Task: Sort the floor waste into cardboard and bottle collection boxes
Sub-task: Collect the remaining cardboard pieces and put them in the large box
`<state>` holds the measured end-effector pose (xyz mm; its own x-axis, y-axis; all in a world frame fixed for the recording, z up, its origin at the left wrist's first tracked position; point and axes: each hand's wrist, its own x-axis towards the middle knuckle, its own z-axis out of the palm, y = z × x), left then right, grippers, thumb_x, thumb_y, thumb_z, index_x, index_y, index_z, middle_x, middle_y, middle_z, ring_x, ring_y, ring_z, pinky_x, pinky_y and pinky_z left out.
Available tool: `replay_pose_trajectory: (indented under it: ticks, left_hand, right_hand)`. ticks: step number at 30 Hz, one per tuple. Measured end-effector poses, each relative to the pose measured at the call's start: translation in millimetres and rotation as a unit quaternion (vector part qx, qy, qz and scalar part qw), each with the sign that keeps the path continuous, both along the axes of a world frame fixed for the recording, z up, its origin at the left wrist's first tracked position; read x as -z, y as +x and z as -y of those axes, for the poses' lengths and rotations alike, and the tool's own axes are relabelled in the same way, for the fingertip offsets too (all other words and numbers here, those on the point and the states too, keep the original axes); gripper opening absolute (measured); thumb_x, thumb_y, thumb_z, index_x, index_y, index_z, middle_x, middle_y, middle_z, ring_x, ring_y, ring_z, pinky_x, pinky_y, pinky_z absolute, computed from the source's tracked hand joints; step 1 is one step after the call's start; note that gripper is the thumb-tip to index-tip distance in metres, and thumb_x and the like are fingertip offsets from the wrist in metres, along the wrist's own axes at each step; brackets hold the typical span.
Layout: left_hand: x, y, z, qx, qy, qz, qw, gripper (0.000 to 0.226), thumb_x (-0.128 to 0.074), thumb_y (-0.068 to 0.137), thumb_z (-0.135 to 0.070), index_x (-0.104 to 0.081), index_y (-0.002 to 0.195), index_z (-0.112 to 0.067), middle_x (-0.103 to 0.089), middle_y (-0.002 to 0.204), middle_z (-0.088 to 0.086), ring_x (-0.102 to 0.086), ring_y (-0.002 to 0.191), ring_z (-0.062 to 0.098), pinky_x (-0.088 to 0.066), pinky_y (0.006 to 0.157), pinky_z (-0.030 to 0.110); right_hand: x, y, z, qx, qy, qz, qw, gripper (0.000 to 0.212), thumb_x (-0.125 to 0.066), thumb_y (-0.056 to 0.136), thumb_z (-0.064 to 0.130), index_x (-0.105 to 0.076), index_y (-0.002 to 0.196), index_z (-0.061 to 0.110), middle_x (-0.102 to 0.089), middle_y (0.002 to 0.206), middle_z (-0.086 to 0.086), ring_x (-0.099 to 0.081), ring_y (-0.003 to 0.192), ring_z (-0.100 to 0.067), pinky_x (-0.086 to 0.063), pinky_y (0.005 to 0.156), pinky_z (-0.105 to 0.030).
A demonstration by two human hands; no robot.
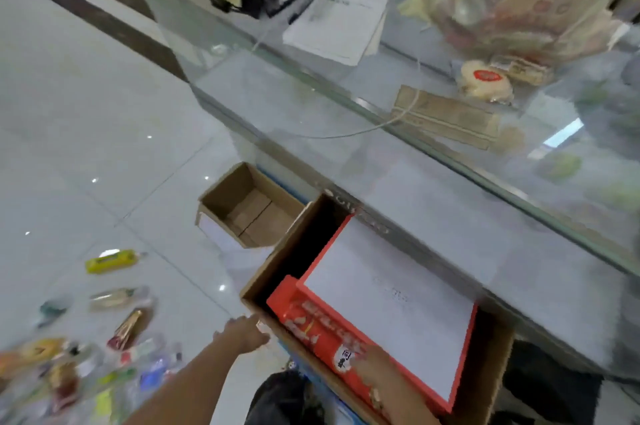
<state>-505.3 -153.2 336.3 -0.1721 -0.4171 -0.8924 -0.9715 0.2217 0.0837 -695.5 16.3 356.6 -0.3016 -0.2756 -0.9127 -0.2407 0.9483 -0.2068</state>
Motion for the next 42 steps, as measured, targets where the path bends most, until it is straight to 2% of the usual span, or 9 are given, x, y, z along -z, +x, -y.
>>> replay_pose_trajectory:
  ticks: [6, 12, 15, 20, 23, 25, 28, 35, 42]
  left_hand:
    - [-51.3, 126.5, -27.4, -0.141, -0.025, -0.009, 0.99, 0.076, -0.048, 0.093, -0.045, -0.009, 0.155, -0.024, -0.025, 0.157, 0.008, -0.018, 0.146, 0.031, -0.018, 0.118, 0.049]
    - [-90.1, 299.8, -83.5, -0.37, -0.065, 0.027, 0.927, 0.074, -0.053, 0.091, -0.037, -0.014, 0.153, -0.029, -0.025, 0.158, 0.001, -0.022, 0.145, 0.027, -0.017, 0.116, 0.049]
    - [-94.4, 383.2, -135.0, -0.472, -0.068, 0.048, 0.877, 0.075, -0.049, 0.091, -0.028, -0.009, 0.154, -0.028, -0.025, 0.157, 0.002, -0.018, 0.146, 0.026, -0.014, 0.116, 0.05]
    - [-86.9, 491.9, -224.5, -0.595, -0.046, 0.082, 0.799, 0.075, -0.045, 0.094, -0.018, -0.002, 0.154, -0.022, -0.021, 0.158, 0.007, -0.013, 0.147, 0.029, -0.012, 0.119, 0.05]
    - [-82.4, 541.6, -263.8, -0.644, -0.043, 0.098, 0.758, 0.075, -0.041, 0.093, -0.017, 0.001, 0.155, -0.021, -0.023, 0.158, 0.008, -0.023, 0.144, 0.03, -0.024, 0.116, 0.047]
    - [-83.9, 566.3, -275.3, -0.653, -0.045, 0.105, 0.749, 0.073, -0.039, 0.094, -0.015, 0.0, 0.155, -0.02, -0.024, 0.157, 0.01, -0.03, 0.141, 0.03, -0.03, 0.114, 0.044]
    - [-78.9, 597.6, -270.2, -0.659, -0.039, 0.106, 0.743, 0.073, -0.041, 0.095, -0.014, 0.0, 0.155, -0.019, -0.021, 0.158, 0.012, -0.027, 0.142, 0.031, -0.03, 0.114, 0.043]
    - [54.9, 675.5, -214.8, -0.696, -0.06, 0.078, 0.711, 0.073, -0.037, 0.094, -0.01, 0.003, 0.155, -0.019, -0.008, 0.161, 0.003, -0.001, 0.149, 0.027, -0.008, 0.12, 0.049]
    - [304.5, 773.5, -145.1, -0.621, -0.146, 0.122, 0.761, 0.077, -0.038, 0.094, -0.002, 0.008, 0.154, -0.017, 0.016, 0.161, 0.006, 0.013, 0.148, 0.028, 0.003, 0.119, 0.048]
  right_hand:
    - [-23.4, 63.1, 77.0, -0.244, -0.025, -0.017, 0.969, 0.071, -0.059, 0.078, 0.047, -0.045, 0.141, 0.017, -0.054, 0.138, -0.009, -0.054, 0.124, -0.026, -0.044, 0.103, -0.032]
    - [-72.6, 236.4, 155.1, -0.498, -0.062, -0.032, 0.864, 0.056, -0.047, 0.096, 0.025, -0.031, 0.146, 0.006, -0.038, 0.148, -0.011, -0.039, 0.135, -0.028, -0.032, 0.112, -0.03]
    - [-70.7, 342.0, 167.1, -0.573, -0.066, -0.026, 0.816, 0.068, -0.049, 0.095, 0.031, -0.018, 0.152, 0.008, -0.033, 0.152, -0.011, -0.037, 0.138, -0.026, -0.032, 0.111, -0.029]
    - [-72.6, 505.8, 152.9, -0.693, -0.074, 0.027, 0.717, 0.048, -0.055, 0.092, 0.028, -0.043, 0.137, 0.016, -0.052, 0.133, -0.001, -0.052, 0.118, -0.019, -0.039, 0.094, -0.021]
    - [-56.5, 581.2, 144.7, -0.734, -0.083, 0.02, 0.673, 0.059, -0.058, 0.086, 0.026, -0.039, 0.141, 0.013, -0.051, 0.139, -0.008, -0.054, 0.115, -0.018, -0.039, 0.088, -0.022]
    - [-49.5, 622.5, 143.7, -0.764, -0.079, 0.009, 0.64, 0.072, -0.06, 0.08, 0.03, -0.035, 0.144, 0.011, -0.05, 0.141, -0.011, -0.052, 0.123, -0.022, -0.041, 0.096, -0.024]
    - [-33.9, 671.7, 150.2, -0.791, -0.075, -0.001, 0.607, 0.063, -0.053, 0.09, 0.024, -0.029, 0.147, 0.012, -0.049, 0.141, -0.015, -0.05, 0.127, -0.027, -0.041, 0.099, -0.028]
    - [74.8, 786.7, 185.9, -0.807, -0.076, 0.033, 0.584, 0.076, -0.052, 0.09, 0.025, -0.011, 0.154, 0.021, -0.043, 0.147, -0.012, -0.049, 0.127, -0.025, -0.04, 0.099, -0.028]
    - [320.9, 909.2, 196.5, -0.83, -0.144, 0.045, 0.537, 0.073, -0.054, 0.091, 0.028, -0.017, 0.153, 0.019, -0.024, 0.157, -0.005, -0.033, 0.14, -0.024, -0.033, 0.11, -0.032]
